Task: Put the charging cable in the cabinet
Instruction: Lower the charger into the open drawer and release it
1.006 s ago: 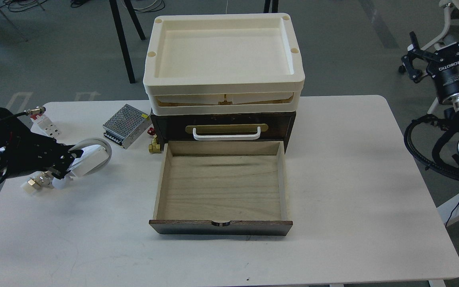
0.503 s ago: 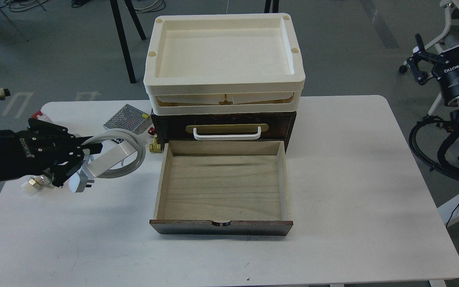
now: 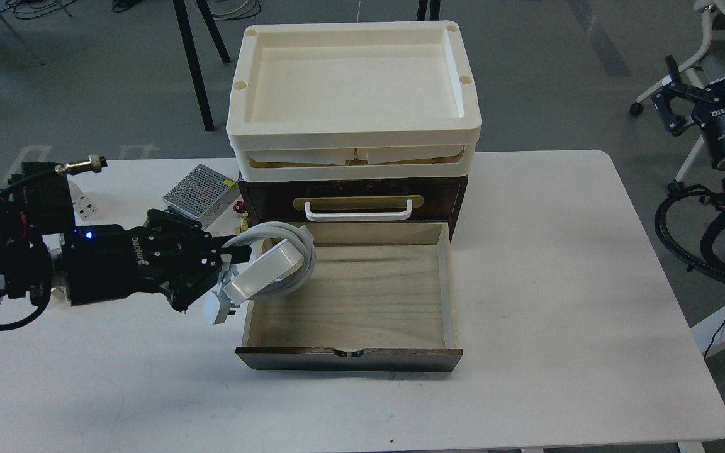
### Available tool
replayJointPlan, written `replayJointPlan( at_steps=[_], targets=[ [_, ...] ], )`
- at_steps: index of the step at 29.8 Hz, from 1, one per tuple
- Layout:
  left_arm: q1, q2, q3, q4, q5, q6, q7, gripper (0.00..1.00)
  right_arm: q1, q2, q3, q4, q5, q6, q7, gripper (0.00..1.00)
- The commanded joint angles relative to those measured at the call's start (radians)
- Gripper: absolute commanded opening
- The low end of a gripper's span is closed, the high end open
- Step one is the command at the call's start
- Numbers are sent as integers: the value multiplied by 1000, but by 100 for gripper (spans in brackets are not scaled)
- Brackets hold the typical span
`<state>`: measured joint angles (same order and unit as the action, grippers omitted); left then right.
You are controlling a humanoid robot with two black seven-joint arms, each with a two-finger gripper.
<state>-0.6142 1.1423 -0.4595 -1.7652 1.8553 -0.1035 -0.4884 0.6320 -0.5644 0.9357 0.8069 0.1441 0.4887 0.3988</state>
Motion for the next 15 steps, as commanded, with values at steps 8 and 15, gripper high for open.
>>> replayJointPlan(
  at_steps=[8, 15],
  targets=[
    [5, -208, 4, 214, -4, -90, 0, 0, -3, 0, 0, 1, 0, 0, 0, 100],
    [7, -214, 2, 250, -5, -131, 0, 0, -11, 0, 2, 1, 2, 0, 0, 100]
  ],
)
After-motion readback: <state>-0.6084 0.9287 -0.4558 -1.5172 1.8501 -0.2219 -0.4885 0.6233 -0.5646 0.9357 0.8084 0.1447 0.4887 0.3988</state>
